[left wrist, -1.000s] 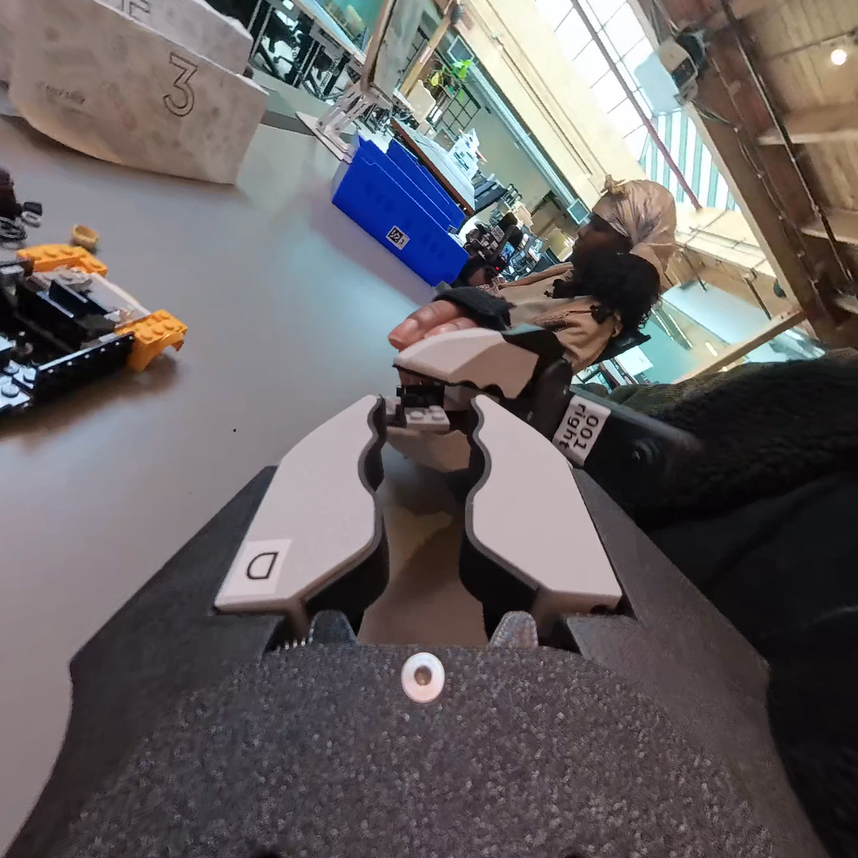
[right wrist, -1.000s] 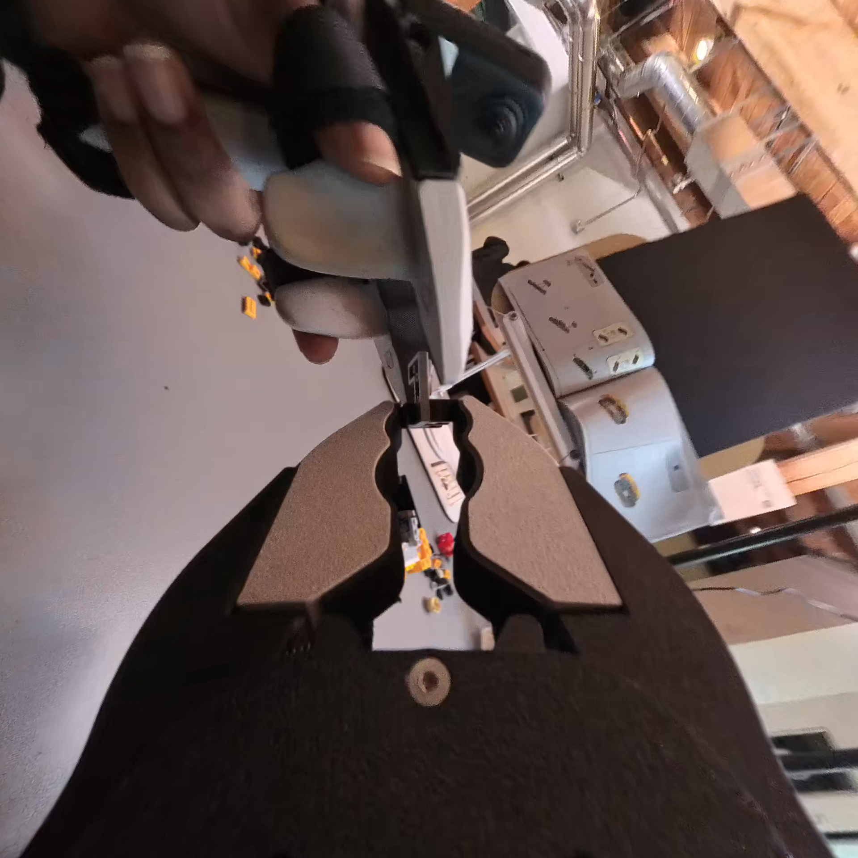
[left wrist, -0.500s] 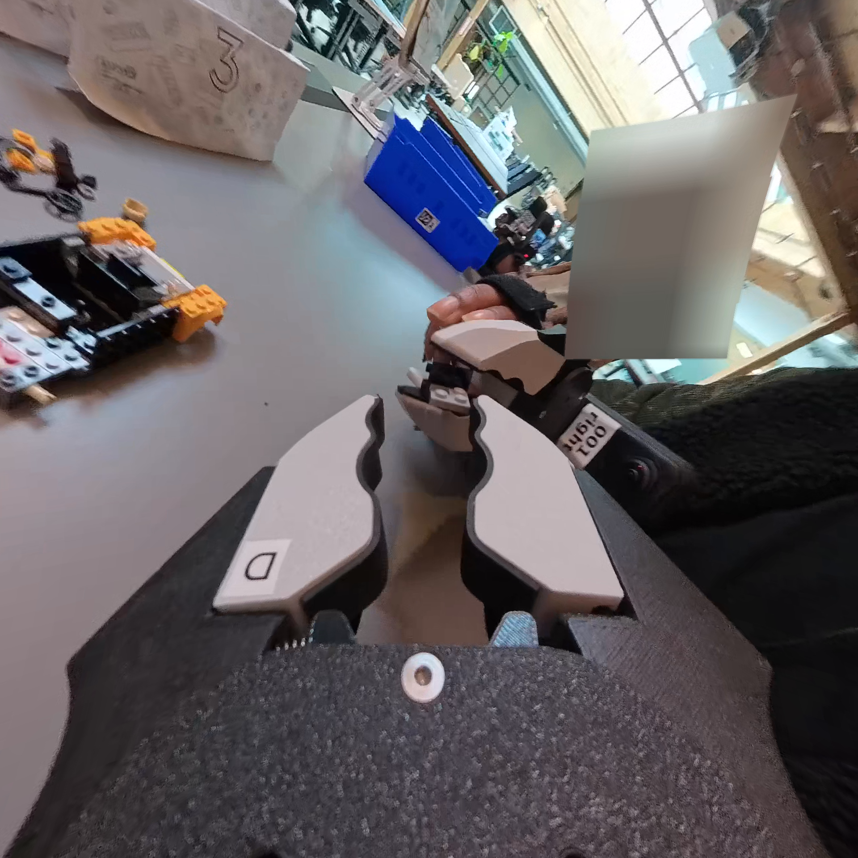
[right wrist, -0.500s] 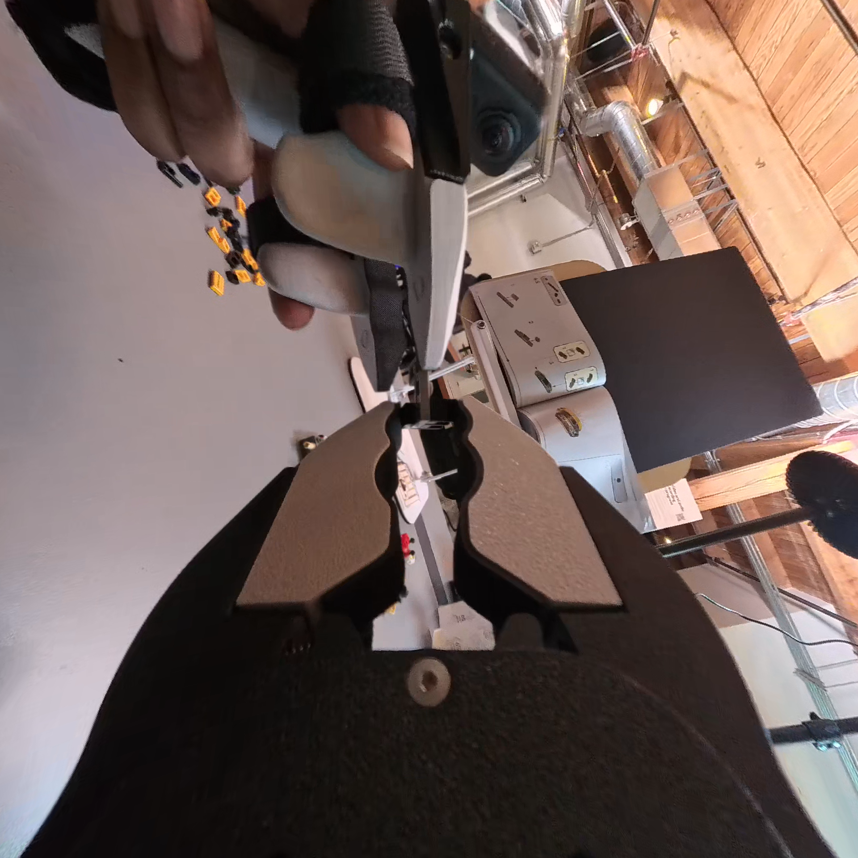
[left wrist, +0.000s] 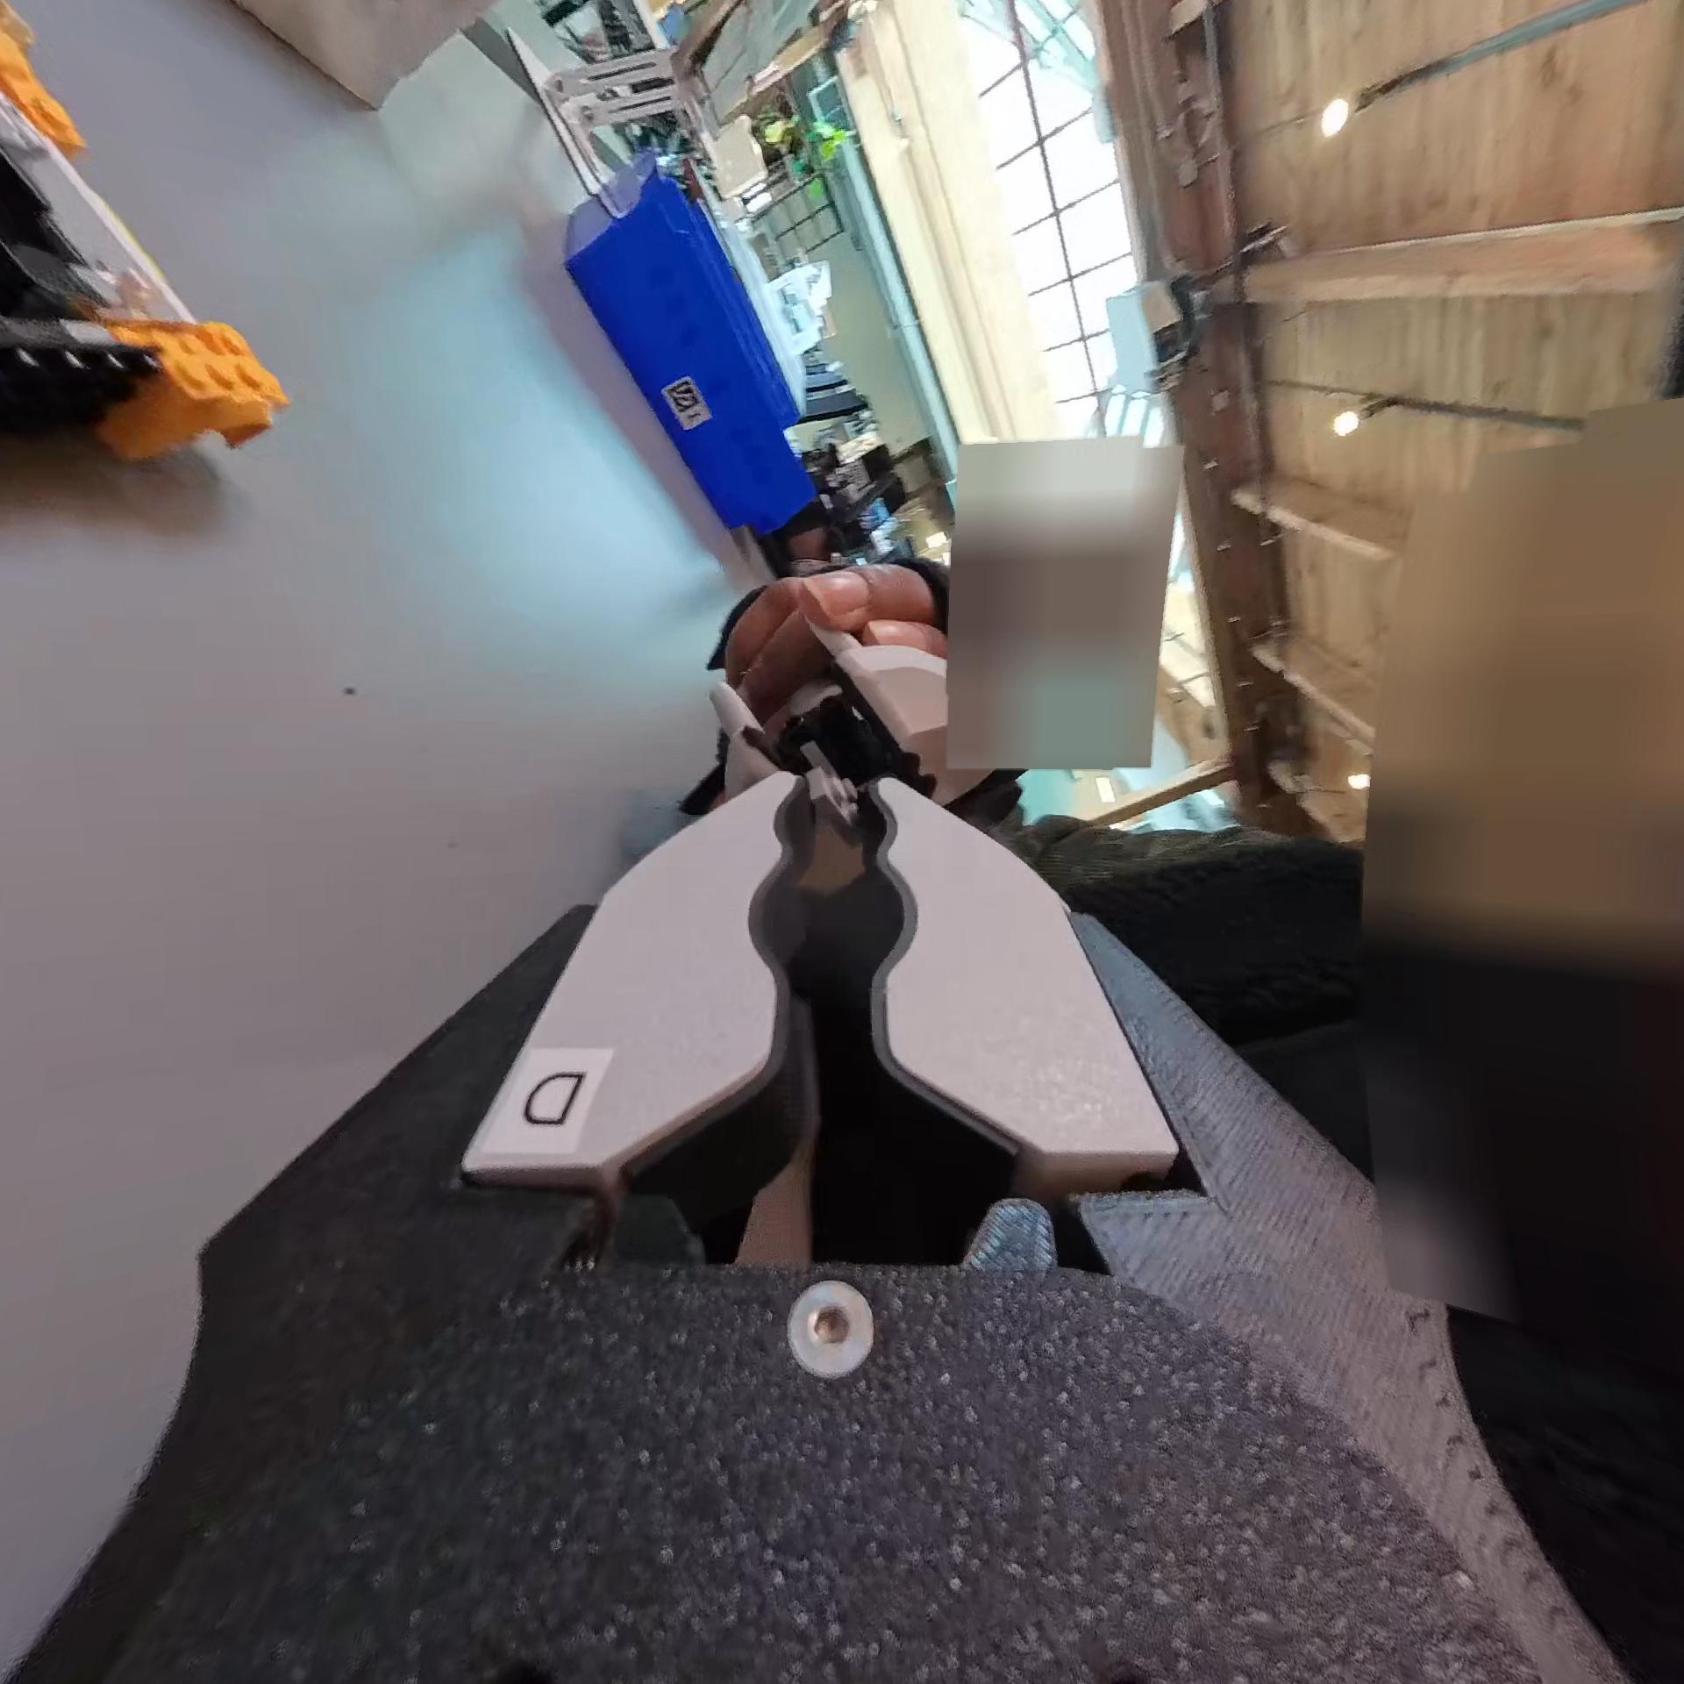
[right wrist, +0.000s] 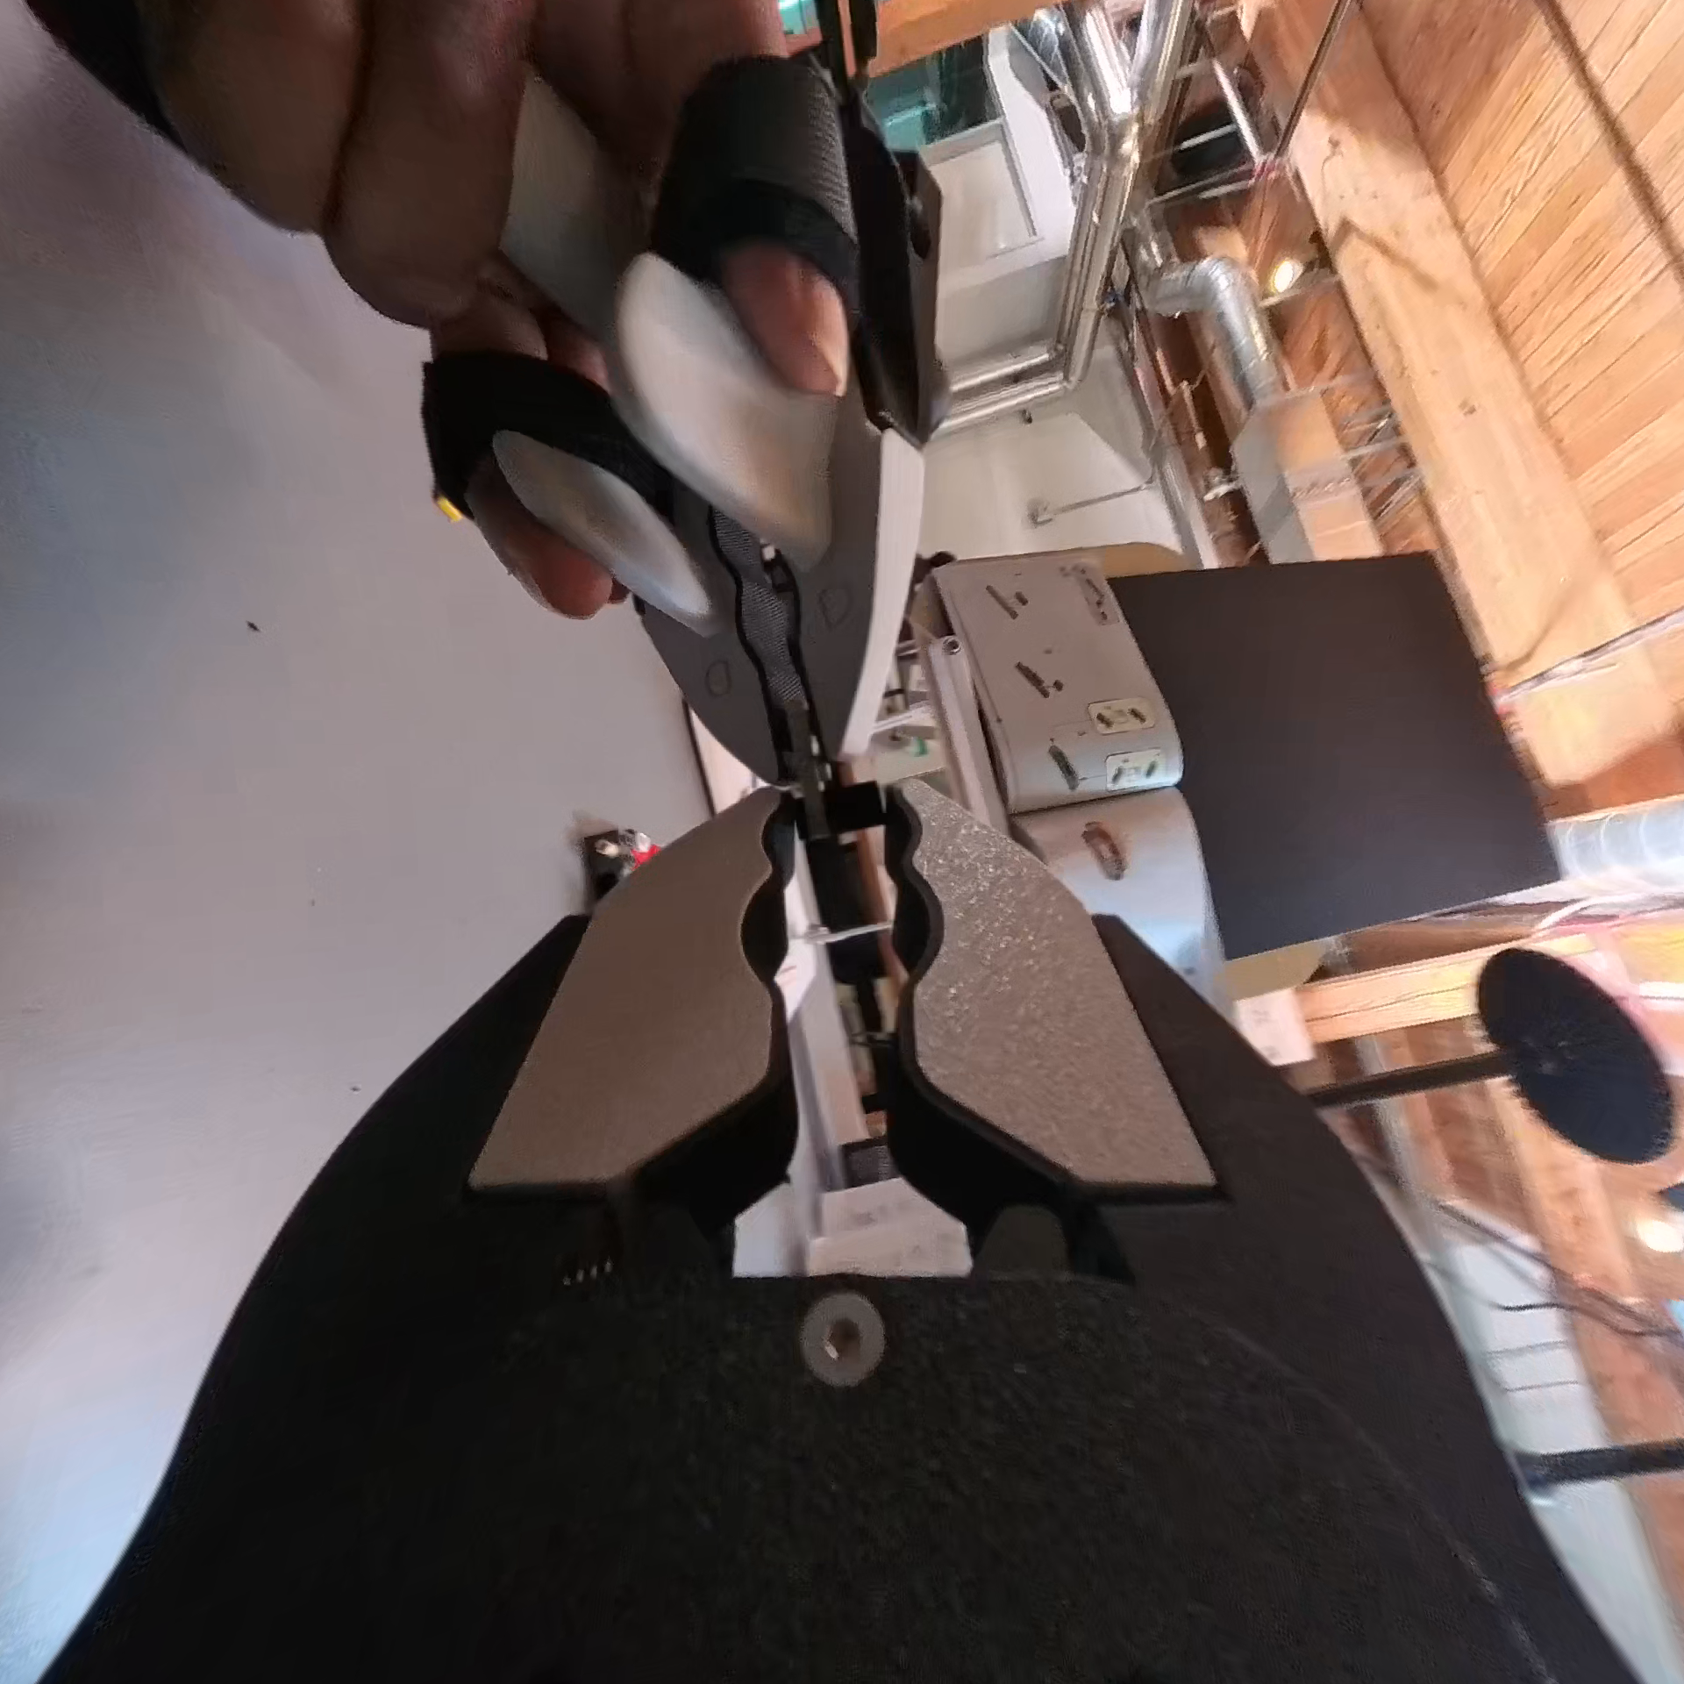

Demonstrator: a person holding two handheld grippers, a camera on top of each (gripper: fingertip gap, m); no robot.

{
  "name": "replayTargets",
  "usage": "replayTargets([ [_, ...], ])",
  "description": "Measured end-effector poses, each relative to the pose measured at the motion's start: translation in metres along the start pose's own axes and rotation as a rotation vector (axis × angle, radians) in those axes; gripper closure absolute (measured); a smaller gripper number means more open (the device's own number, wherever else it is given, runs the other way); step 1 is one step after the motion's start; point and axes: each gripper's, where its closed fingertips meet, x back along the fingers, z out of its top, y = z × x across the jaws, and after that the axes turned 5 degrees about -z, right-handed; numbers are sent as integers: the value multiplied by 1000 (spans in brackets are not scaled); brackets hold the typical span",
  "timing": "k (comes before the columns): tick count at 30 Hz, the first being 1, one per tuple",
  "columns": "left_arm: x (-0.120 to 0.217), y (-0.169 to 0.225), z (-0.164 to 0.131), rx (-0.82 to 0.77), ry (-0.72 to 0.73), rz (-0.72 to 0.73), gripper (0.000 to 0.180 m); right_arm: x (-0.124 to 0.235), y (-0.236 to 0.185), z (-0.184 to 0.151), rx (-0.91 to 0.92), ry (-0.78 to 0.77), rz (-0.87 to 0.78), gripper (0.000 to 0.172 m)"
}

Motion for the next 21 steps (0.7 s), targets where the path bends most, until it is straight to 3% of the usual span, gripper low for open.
replayTargets([
  [3,7,-4,8,-168,5,129,176,-3,-3,-8,-183,-40,71,138],
  [9,20,-13,22,-567,-43,478,176,0,-2,-13,-970,-43,351,139],
  [12,21,-18,24,-730,-78,622,176,0,7,-5,-1275,-14,440,142],
  [15,18,-18,25,-891,-116,737,175,-3,9,-5,-1424,-35,465,144],
  [19,13,-16,24,-1043,-154,834,175,-5,1,-5,-1443,-73,497,145],
  [21,13,-16,24,-1102,-169,871,175,-5,0,-5,-1447,-84,492,157],
])
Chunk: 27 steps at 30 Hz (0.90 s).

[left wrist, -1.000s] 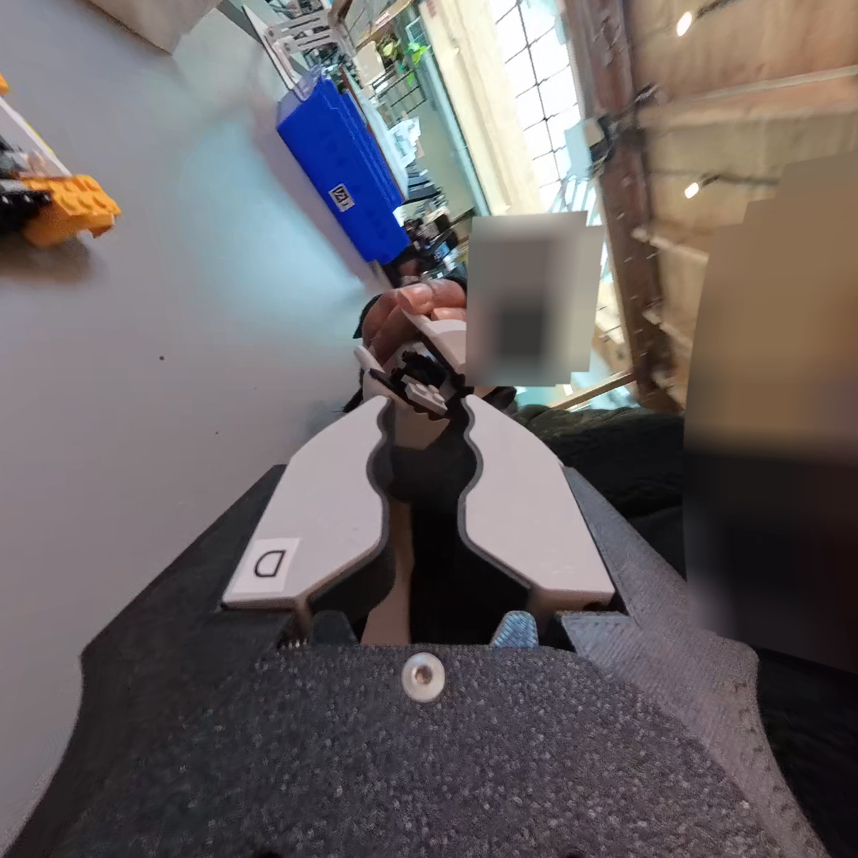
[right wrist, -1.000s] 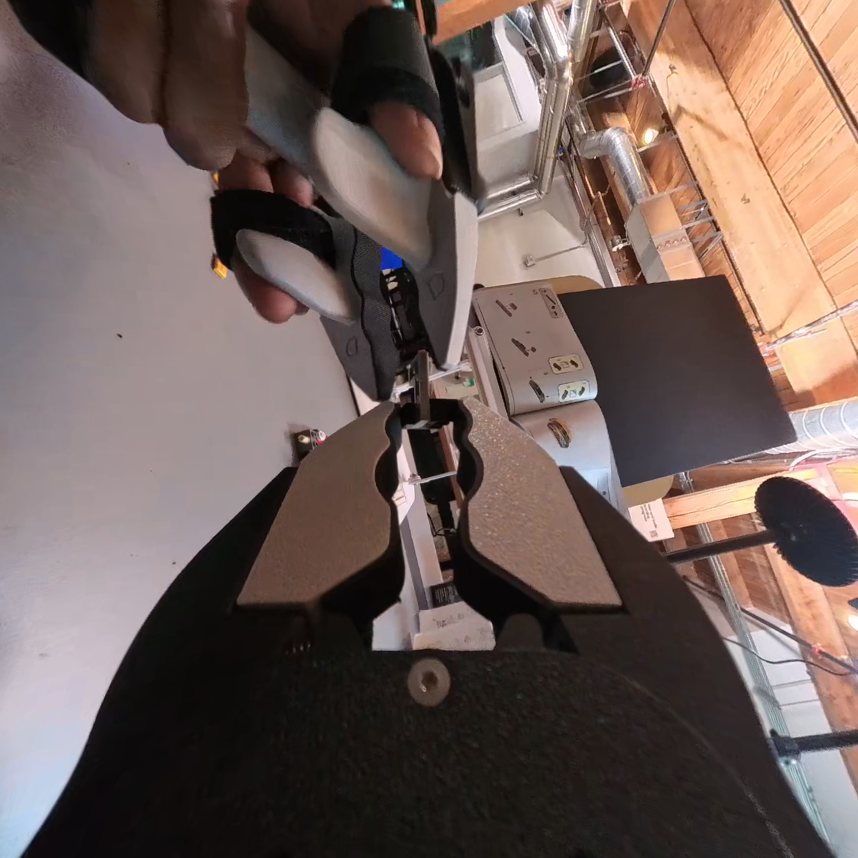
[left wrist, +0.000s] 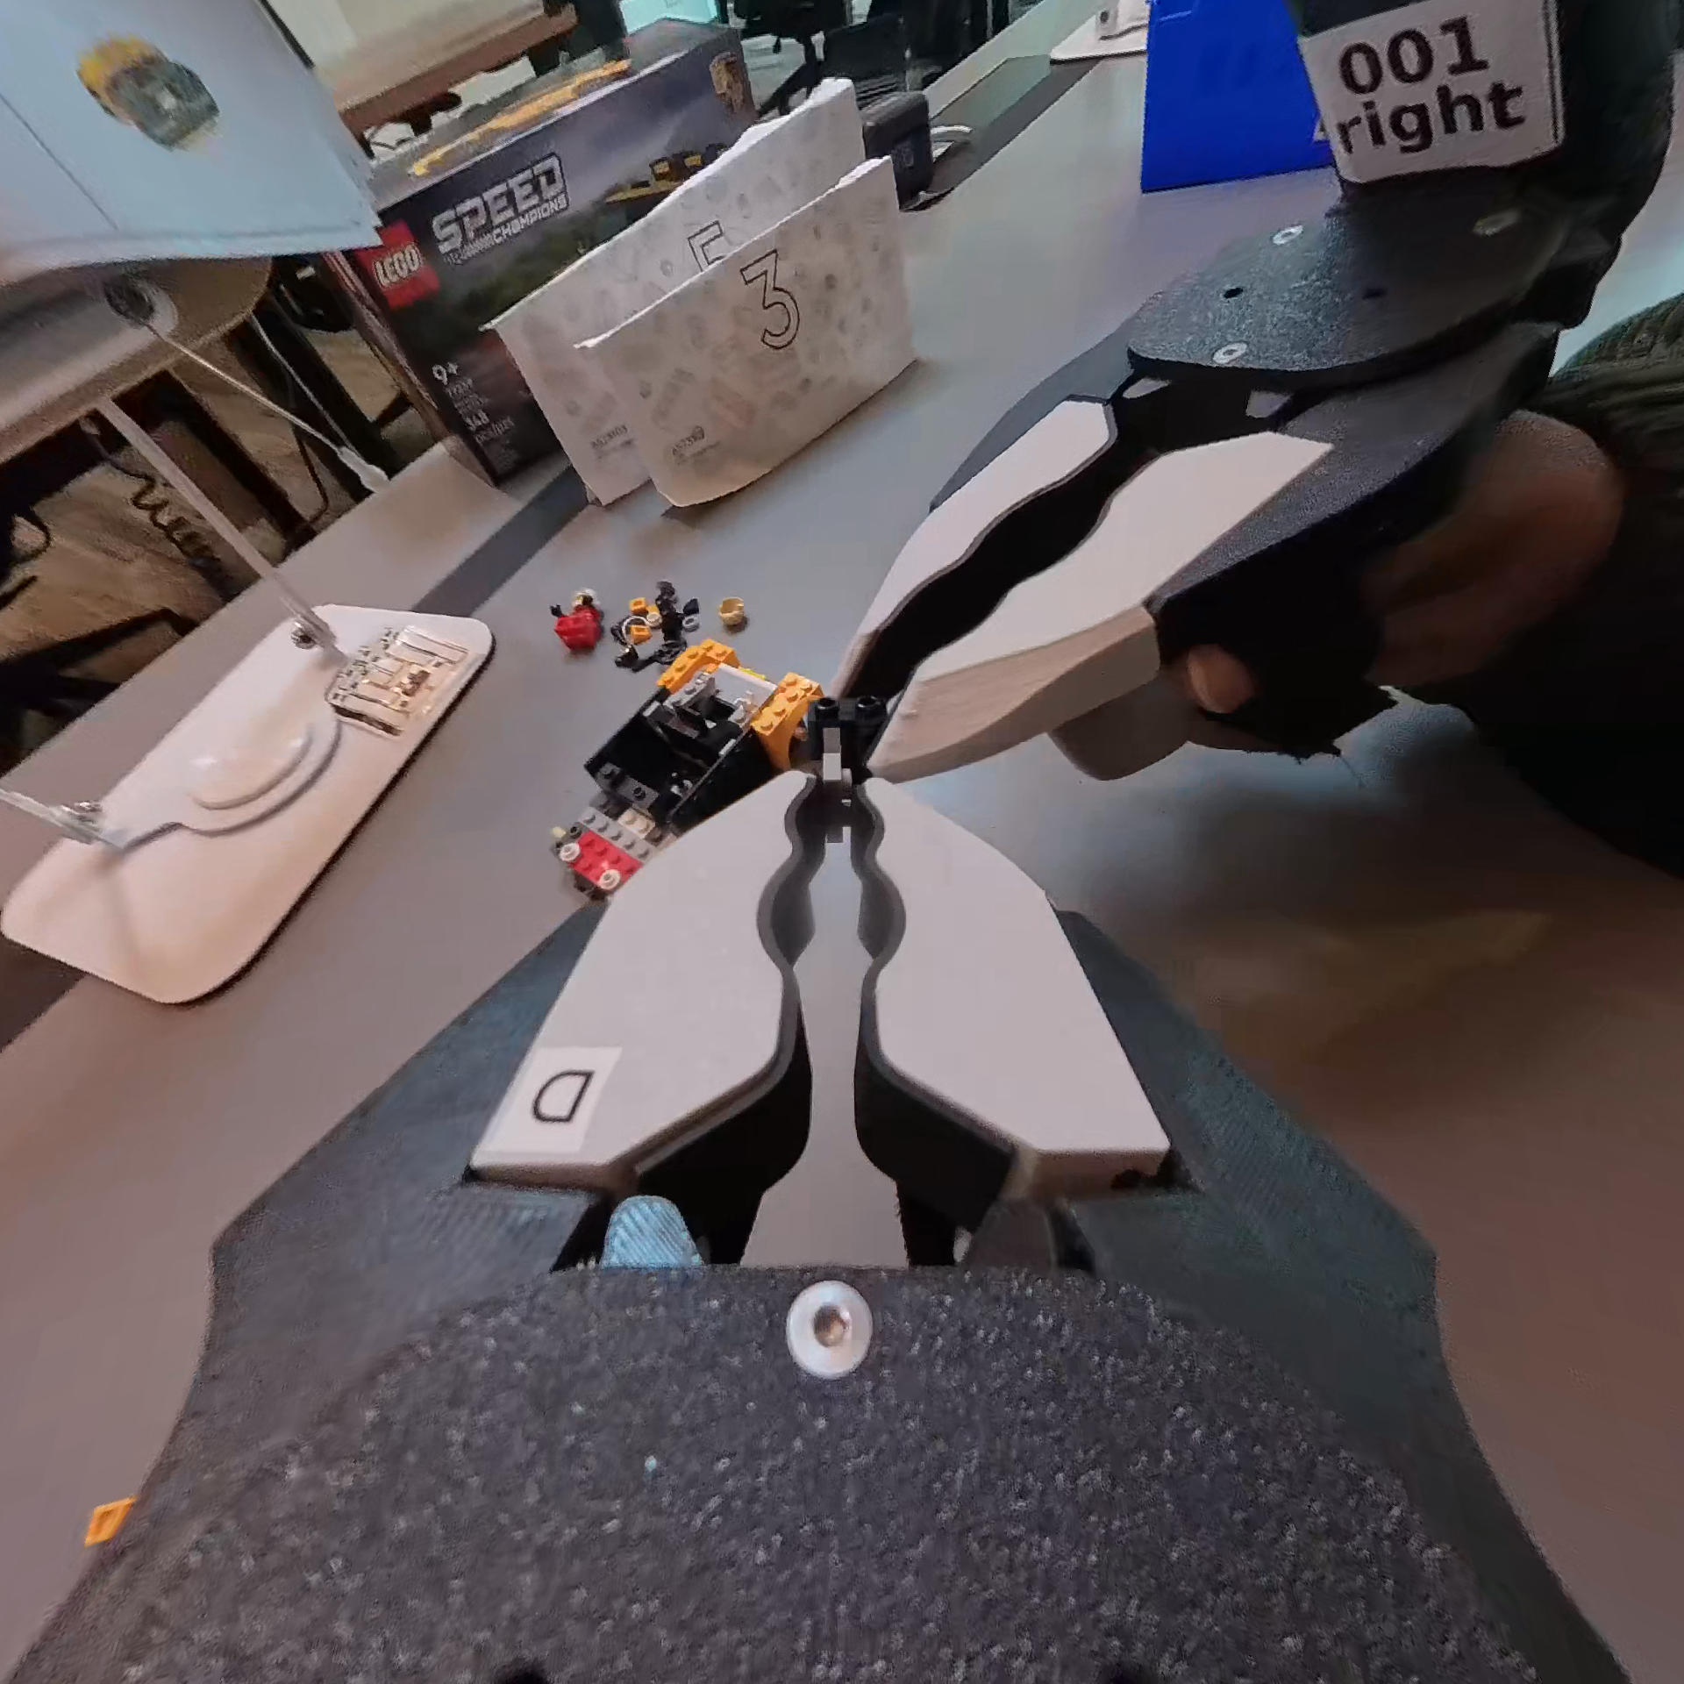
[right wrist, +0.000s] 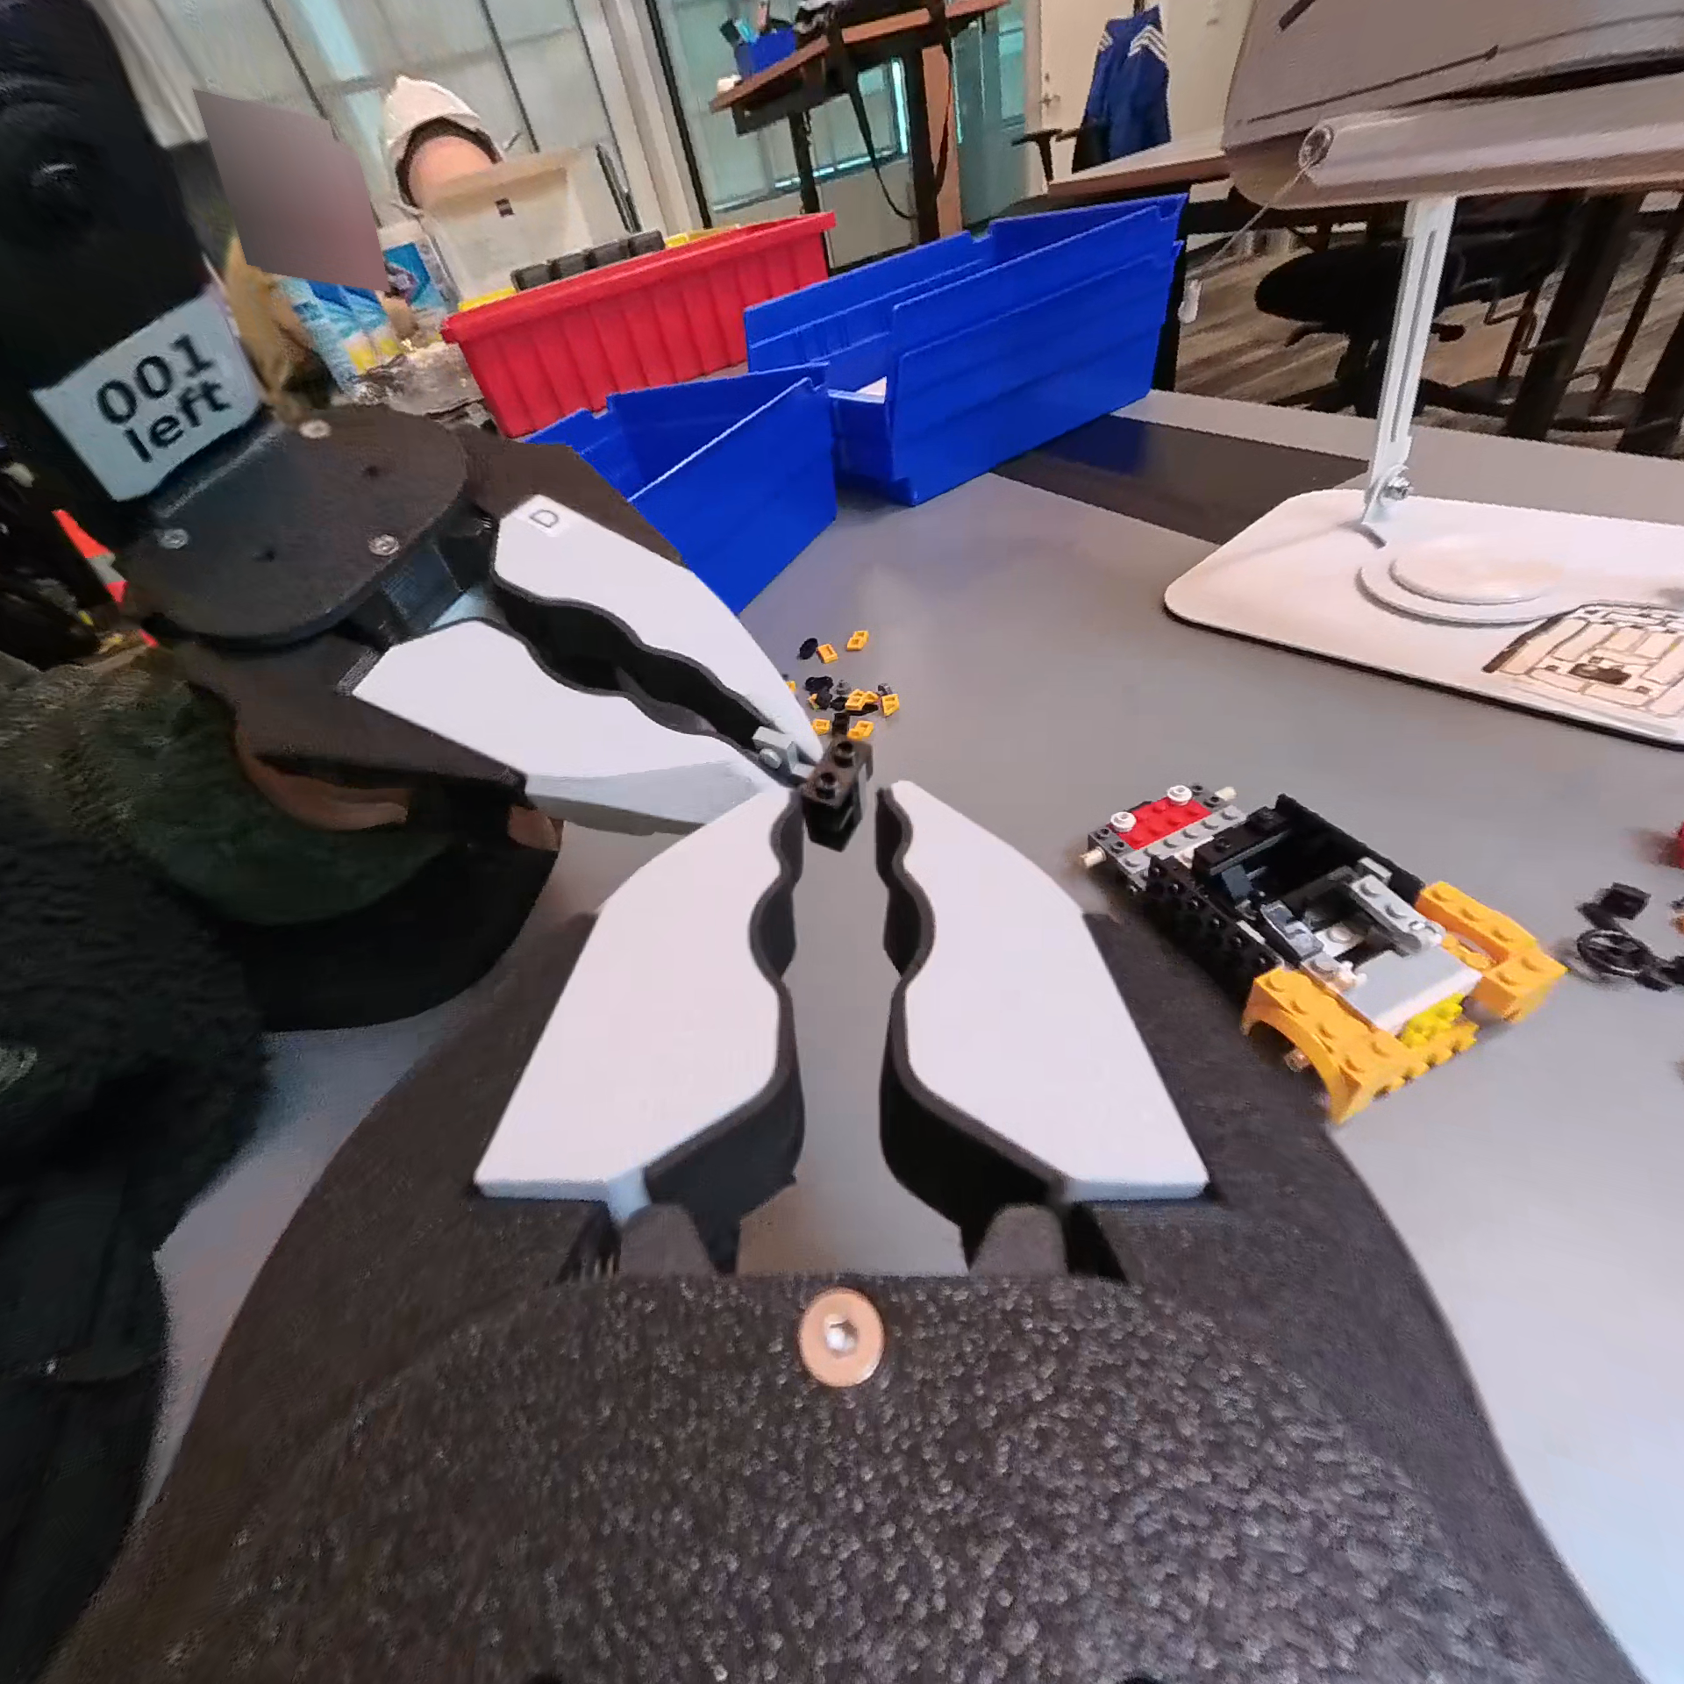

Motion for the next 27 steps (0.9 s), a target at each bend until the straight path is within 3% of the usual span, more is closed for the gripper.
replayTargets([
  [5,4,5,3,-8,15,-57,174,3,-5,0,-11,2,75,162],
  [13,15,20,8,305,104,-413,174,16,-20,0,-10,-4,285,163],
  [15,29,20,22,413,193,-530,175,19,-6,-4,21,-18,234,164],
  [18,30,6,18,396,189,-455,175,27,-3,1,0,9,258,164],
  [27,20,12,4,440,127,-500,175,18,-19,-9,49,-45,275,164],
])
